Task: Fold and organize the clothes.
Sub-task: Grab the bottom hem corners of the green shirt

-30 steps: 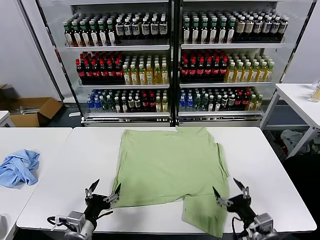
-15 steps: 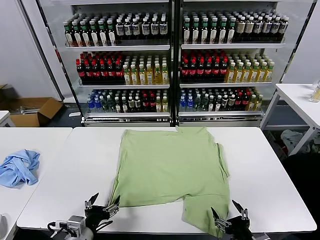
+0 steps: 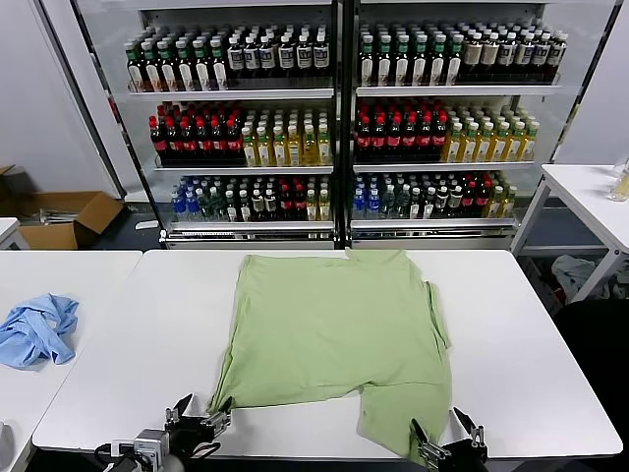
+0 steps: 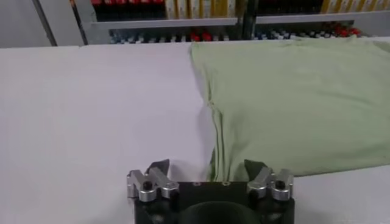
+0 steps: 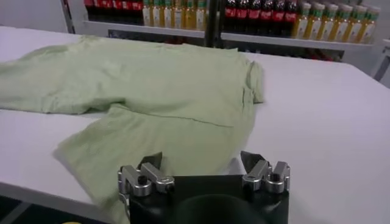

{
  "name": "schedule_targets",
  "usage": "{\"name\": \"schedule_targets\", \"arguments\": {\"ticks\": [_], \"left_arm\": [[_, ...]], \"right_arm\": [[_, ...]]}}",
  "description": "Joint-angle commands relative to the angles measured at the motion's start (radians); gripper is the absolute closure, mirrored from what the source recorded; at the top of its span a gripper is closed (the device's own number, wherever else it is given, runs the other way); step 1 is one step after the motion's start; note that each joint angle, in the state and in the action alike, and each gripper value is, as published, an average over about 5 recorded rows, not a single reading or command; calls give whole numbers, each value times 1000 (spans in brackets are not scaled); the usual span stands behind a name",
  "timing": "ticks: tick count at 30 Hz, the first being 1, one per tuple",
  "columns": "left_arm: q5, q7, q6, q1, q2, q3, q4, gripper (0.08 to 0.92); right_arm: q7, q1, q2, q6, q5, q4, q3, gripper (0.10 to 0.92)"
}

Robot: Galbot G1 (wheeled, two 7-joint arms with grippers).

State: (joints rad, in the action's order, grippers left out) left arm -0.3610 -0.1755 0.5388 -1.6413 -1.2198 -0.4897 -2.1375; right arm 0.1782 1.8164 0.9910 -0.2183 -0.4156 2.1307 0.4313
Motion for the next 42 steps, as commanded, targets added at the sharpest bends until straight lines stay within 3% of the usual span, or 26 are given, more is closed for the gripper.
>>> {"name": "schedule_targets", "arguments": {"ticks": [1, 15, 20, 27, 35, 42], "left_arm": [[1, -12, 11, -2, -4, 6, 7, 406], [10, 18, -1, 14, -17, 26, 18, 814], [17, 45, -27, 23, -16, 22, 24, 906], [-4, 61, -53, 17, -9, 11, 4, 917], [-4, 17, -72, -139, 30, -19, -134, 917], [-5, -42, -107, -283, 71, -53, -193, 917]], "right_arm": [[10, 0, 2, -10, -65, -19, -18, 371], [5, -38, 13, -1, -103, -40, -32, 778], [-22, -54, -2, -5, -112, -38, -7, 902], [-89, -32, -59, -29, -180, 33, 84, 917], [-183, 161, -101, -80, -267, 177, 236, 917], [-248, 261, -98, -87, -224, 217, 280, 917]]}}
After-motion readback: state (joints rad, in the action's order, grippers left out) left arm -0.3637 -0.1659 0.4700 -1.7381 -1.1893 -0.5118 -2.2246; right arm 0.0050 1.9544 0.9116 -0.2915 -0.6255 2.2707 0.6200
